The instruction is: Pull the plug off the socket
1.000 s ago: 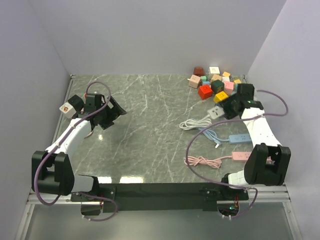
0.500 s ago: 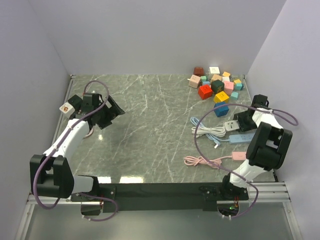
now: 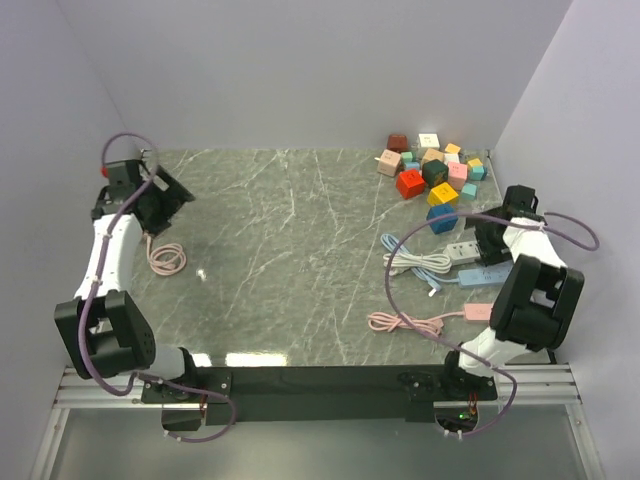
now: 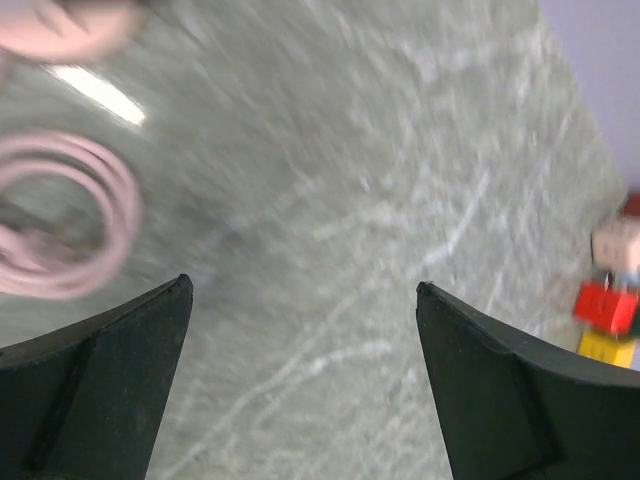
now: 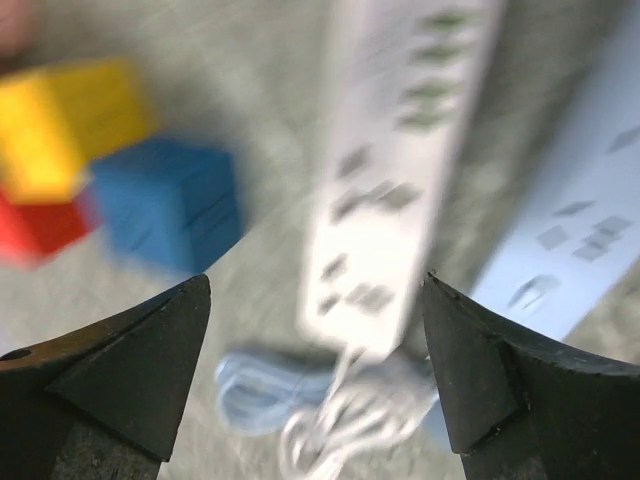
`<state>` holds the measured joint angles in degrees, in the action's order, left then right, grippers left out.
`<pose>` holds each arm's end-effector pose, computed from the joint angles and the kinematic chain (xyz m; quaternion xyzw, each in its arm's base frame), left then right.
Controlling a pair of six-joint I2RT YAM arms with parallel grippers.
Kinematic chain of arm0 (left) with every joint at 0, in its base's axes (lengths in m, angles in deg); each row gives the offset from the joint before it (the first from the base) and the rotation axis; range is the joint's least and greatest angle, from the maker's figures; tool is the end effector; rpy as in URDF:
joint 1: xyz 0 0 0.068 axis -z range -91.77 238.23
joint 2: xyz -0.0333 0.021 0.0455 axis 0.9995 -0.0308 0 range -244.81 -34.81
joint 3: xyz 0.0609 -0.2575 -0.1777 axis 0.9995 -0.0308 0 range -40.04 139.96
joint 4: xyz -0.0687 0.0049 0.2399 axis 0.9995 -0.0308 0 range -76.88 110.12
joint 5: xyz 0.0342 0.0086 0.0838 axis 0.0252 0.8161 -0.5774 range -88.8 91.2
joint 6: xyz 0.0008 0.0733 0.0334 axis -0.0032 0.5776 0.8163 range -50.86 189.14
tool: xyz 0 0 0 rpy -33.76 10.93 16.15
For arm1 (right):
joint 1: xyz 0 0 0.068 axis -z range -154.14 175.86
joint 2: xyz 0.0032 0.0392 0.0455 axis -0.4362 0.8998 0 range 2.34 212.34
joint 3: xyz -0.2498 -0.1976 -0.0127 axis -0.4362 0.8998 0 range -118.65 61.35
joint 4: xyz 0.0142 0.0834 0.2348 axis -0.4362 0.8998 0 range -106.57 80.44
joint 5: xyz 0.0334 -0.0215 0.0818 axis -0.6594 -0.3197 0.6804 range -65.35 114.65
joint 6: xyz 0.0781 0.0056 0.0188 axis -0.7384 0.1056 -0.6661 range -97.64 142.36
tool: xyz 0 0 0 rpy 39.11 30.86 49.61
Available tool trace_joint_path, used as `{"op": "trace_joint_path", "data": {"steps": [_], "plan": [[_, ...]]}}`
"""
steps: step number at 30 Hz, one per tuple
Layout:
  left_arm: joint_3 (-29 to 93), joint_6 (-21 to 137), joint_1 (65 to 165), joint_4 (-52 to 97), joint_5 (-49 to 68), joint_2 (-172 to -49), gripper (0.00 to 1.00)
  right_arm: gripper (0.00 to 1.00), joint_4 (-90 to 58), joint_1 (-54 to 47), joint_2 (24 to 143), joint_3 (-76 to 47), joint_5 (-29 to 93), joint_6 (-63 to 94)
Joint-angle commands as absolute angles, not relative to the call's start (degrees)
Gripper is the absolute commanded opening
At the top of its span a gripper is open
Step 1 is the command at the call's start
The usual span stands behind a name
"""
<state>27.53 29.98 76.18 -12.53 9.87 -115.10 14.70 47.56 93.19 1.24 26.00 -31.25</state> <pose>0.3029 0.0540 0.3260 -0.3728 0.8442 -0.1567 0.3517 0.3001 -0.1177 0.2308 0.5904 0.7699 0.0775 0.2294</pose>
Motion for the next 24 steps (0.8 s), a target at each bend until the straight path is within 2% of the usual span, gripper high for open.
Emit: {"op": "trace_joint_path", "data": {"steps": [1,6,7,11,17,24], "plan": [[32.1,33.2,70.9,-15.4,7.5,-116.4,0.99,0.93,13.3,41.8,84.5,-2.5,27.1,-27.2],[36.5,32.8,64.6,-17.1,2.4,-121.4,0.99,0.94,13.0,25.4,83.5,-7.8,29.4,-19.3],[37.0,32.9,64.3,-16.9,2.0,-123.5,0.99,0.94,12.6,19.1,84.9,-8.5,30.0,-18.6],[41.2,33.0,63.5,-17.4,-2.0,-129.5,0.99,0.95,13.8,7.3,90.0,-14.0,30.8,-15.5],[47.7,31.5,62.4,-17.9,-4.9,-137.6,0.99,0.95,14.1,-2.3,96.9,-17.9,31.4,-12.1],[49.4,27.8,61.6,-17.9,-5.7,-139.3,0.99,0.96,16.9,-4.5,101.9,-22.9,31.8,-10.1]]}}
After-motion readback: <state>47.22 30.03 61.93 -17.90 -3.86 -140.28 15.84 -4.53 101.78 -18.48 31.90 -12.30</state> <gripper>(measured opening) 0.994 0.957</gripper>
